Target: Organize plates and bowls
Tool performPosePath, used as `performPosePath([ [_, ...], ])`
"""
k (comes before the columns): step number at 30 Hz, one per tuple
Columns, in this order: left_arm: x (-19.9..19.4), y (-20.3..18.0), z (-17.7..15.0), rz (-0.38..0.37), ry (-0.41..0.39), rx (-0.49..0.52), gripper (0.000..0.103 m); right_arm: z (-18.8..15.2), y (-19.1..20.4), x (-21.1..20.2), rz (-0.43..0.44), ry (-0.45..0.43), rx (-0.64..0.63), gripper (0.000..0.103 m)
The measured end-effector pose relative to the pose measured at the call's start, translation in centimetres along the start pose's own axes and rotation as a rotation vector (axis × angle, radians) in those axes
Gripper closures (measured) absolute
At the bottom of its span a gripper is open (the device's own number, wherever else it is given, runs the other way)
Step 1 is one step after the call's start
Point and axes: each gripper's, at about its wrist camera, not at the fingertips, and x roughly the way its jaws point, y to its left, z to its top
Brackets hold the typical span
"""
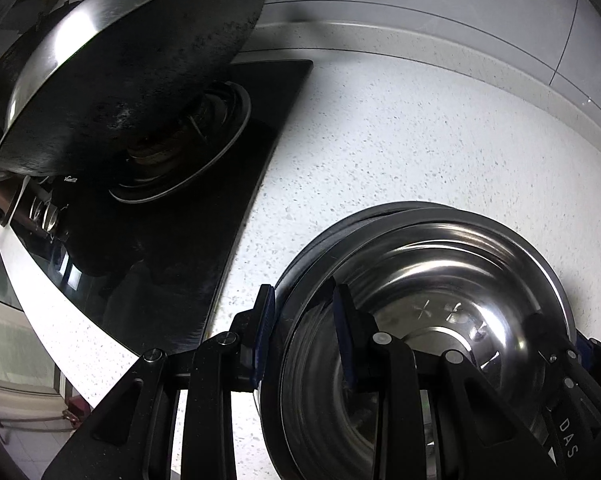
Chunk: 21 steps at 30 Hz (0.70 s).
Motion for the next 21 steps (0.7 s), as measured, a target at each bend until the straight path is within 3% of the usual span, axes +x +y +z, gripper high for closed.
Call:
performPosePath([
  [8, 0.1, 0.3, 0.4, 0.007, -0.019, -0.002, 0.077, 0.0, -0.6, 0.6, 0.061, 0.026, 0.019, 0.086],
  [11, -0.2, 0.6, 0.6, 0.010, -0.031, -0.017, 0.077, 0.1, -0.9, 0.0, 0.095, 0.017, 0.008, 0.079],
  [16, -1.7, 0.5, 1.8, -0.009, -0.058, -0.035, 0.077, 0.8, -1.6, -2.2, 0.124, -0.035, 0.003, 0.075],
  [21, -3.7, -1.9, 4.1, -0.078, -0.081, -0.031, 0.077, 2.4, -4.7, -4.7, 0.124, -0.103, 0.052, 0.075],
])
